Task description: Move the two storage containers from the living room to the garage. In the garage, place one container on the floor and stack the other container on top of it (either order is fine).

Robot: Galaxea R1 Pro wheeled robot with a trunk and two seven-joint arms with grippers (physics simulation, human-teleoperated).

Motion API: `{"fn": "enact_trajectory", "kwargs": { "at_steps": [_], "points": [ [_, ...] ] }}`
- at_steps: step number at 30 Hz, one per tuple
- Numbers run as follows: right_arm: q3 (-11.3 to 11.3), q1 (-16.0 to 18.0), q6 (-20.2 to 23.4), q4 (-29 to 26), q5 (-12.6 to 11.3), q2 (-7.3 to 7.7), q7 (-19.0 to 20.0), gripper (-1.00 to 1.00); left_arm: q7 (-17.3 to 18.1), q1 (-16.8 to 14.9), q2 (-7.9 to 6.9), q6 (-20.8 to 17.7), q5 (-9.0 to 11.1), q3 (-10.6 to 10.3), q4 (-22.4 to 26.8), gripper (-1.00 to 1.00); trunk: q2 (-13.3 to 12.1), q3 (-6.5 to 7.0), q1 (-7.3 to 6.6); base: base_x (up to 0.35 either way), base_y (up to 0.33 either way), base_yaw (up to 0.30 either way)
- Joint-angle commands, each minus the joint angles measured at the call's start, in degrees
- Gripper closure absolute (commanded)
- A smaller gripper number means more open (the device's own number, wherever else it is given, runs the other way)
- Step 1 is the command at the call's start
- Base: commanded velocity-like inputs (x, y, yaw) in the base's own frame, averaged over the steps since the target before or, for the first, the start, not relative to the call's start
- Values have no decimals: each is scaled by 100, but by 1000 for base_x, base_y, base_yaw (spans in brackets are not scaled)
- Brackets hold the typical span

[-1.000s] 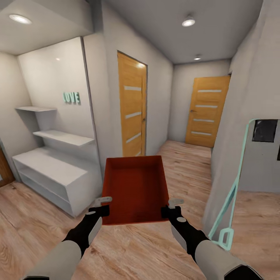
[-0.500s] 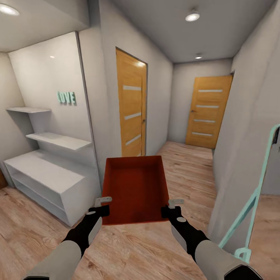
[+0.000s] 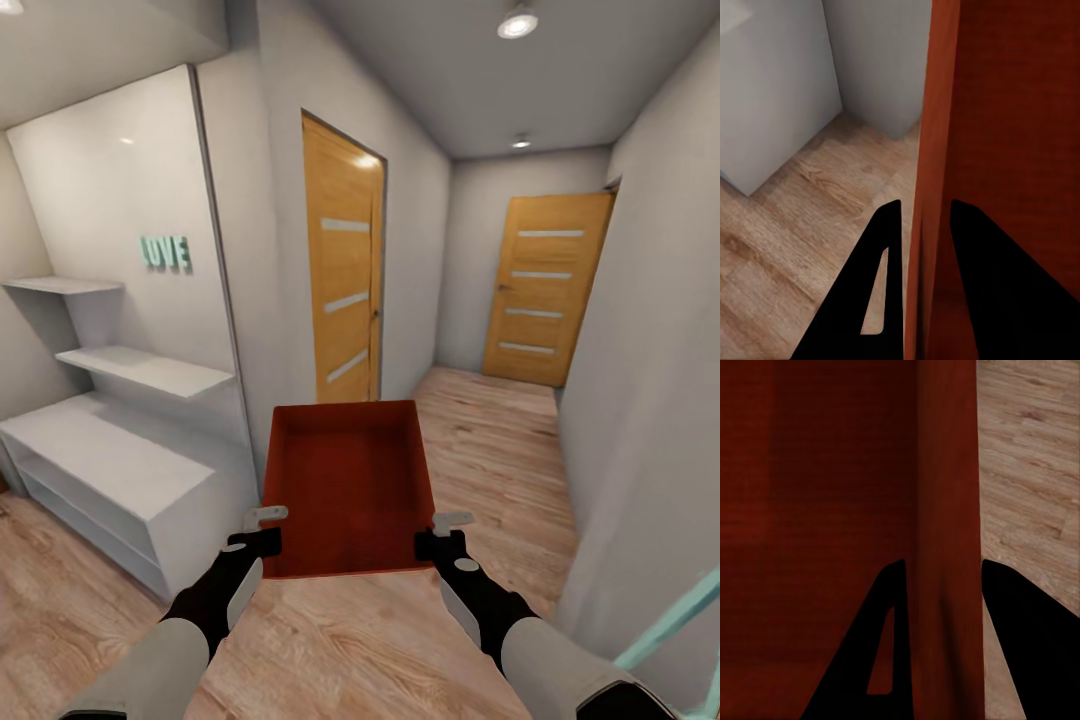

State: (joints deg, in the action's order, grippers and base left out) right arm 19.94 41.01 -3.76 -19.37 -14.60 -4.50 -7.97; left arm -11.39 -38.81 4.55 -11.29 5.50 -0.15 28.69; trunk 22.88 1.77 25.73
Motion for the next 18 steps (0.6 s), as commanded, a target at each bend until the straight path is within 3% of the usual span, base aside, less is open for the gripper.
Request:
{"fn": "enact_trajectory", "kwargs": {
  "at_steps": [1, 7, 18],
  "points": [
    [17, 3, -32, 249, -79, 8, -38, 100, -56, -4, -7, -40, -84, 103, 31, 100, 4, -1, 5, 313, 102, 0],
    [10, 3, -31, 249, -79, 11, -38, 100, -56, -4, -7, -40, -84, 103, 33, 100, 4, -1, 5, 313, 102, -58],
    [10, 3, -28, 249, -79, 11, -38, 100, -56, -4, -7, -40, -84, 103, 34, 100, 4, -1, 5, 313, 102, -237]
  ]
}}
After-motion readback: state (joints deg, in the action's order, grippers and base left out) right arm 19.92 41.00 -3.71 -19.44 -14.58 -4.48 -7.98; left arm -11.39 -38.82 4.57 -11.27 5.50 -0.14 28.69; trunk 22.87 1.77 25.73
